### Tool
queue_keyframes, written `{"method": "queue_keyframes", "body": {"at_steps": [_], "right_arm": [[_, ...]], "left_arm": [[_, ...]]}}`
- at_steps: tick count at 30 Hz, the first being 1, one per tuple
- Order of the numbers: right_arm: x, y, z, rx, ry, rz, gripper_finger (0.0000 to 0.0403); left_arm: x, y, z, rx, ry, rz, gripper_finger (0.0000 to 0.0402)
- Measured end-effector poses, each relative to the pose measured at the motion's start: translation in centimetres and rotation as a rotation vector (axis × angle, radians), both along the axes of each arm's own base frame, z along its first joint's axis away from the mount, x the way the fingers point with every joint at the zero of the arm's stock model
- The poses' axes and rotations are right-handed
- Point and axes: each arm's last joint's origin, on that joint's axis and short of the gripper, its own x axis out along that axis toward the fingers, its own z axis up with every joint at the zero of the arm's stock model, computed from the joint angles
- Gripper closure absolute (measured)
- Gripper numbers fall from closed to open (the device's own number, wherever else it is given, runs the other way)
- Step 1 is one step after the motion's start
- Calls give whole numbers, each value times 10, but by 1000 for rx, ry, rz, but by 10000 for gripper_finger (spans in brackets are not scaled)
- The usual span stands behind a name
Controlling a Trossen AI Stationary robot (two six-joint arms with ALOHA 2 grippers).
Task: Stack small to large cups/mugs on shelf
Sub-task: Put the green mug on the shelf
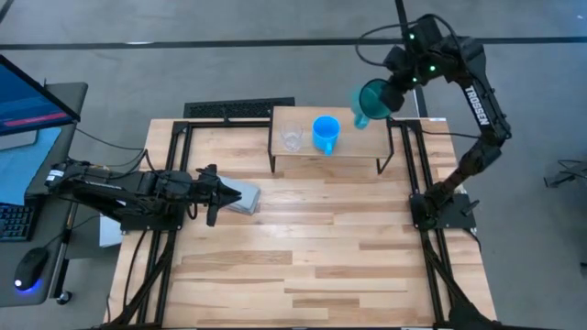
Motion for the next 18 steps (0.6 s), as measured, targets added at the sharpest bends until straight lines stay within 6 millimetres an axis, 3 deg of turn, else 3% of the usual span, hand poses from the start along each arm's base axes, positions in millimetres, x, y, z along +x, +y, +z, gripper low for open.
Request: {"method": "queue_keyframes", "body": {"at_steps": [11, 18], "right_arm": [[-11, 16, 34, -122, -104, 8, 374], [-4, 17, 25, -32, -126, 17, 374]], "left_arm": [[0, 0, 0, 3, 0, 8, 358], [0, 0, 0, 3, -1, 8, 358]]}}
